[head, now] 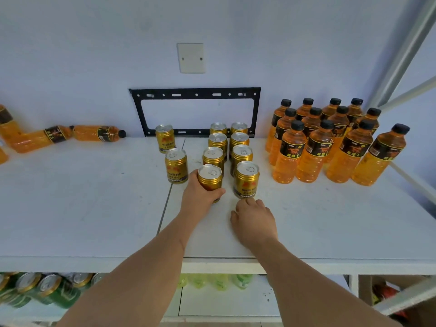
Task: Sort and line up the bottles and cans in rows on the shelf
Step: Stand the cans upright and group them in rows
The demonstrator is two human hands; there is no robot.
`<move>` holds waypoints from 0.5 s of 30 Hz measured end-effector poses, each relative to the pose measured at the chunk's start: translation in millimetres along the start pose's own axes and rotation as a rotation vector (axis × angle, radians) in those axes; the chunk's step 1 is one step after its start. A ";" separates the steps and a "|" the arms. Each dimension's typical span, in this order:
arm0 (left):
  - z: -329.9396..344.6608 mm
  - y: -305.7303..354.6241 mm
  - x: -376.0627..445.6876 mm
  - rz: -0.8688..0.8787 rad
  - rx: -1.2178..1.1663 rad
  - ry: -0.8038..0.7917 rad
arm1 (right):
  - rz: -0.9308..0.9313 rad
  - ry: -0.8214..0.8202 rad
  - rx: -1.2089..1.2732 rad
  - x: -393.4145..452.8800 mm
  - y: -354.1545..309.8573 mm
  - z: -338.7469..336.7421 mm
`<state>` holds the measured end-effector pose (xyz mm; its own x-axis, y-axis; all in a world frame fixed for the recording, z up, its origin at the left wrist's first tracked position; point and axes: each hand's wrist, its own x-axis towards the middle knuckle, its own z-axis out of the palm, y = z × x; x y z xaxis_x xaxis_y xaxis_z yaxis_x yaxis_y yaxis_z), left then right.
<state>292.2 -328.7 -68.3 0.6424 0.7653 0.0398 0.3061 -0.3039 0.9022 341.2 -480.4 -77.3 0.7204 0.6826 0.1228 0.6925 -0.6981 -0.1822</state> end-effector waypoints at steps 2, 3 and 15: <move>3.6 0.4 2.4 -0.004 -0.009 0.000 | -0.013 0.005 -0.003 0.4 0.8 0.1; 5.4 0.5 3.8 -0.007 -0.014 -0.004 | -0.019 0.007 -0.007 0.4 1.2 -0.4; -58.0 -25.3 -18.4 0.110 0.599 0.036 | -0.314 0.111 -0.051 1.7 -50.5 2.5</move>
<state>231.9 -302.2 -67.0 0.6719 0.7267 0.1428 0.5878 -0.6405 0.4942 307.4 -443.5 -70.3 0.4692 0.8404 0.2711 0.8804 -0.4689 -0.0702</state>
